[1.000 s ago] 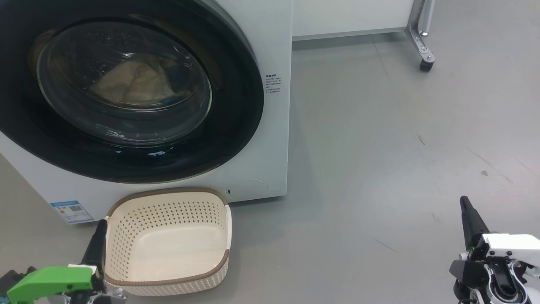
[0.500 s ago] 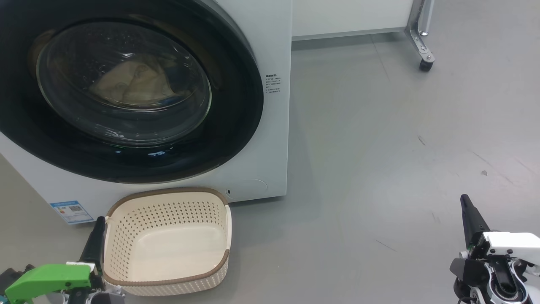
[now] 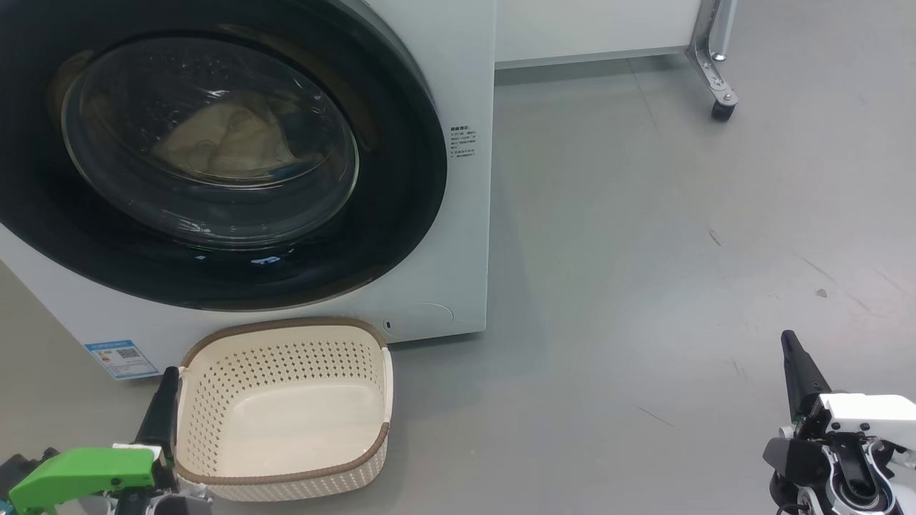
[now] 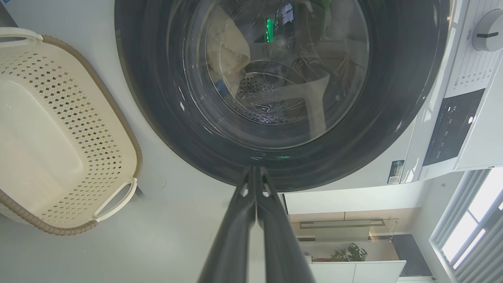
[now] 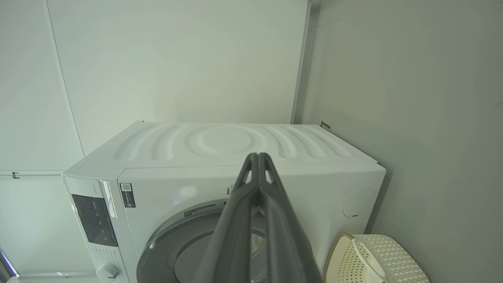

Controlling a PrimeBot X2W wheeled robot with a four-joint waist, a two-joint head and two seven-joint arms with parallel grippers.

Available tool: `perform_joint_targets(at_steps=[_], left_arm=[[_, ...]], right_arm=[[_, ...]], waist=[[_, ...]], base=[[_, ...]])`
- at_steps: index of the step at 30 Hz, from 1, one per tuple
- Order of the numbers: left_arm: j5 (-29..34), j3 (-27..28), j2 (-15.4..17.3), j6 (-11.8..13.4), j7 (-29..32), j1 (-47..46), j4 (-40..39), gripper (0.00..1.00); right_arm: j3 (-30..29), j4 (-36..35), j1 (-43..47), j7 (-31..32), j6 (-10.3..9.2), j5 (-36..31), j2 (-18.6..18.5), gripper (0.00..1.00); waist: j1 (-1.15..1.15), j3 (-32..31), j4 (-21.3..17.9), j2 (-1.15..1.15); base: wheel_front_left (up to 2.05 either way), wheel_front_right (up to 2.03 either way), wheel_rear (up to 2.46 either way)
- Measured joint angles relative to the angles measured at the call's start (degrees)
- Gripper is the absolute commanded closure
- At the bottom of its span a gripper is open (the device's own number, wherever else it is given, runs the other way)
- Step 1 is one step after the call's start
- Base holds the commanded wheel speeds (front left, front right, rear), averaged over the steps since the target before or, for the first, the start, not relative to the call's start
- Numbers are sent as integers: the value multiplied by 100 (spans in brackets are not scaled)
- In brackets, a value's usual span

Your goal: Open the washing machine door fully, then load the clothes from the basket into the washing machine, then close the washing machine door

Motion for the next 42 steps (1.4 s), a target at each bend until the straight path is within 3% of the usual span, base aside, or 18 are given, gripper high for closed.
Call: perform_joint_targets(at_steps=[42], left_arm=[[-5, 1, -7, -1, 0, 0, 0, 100]], right_arm=[[-20, 34, -4, 8, 15, 0, 3, 100]], waist=[[0, -1, 0, 0]], base=[[0, 0, 0]])
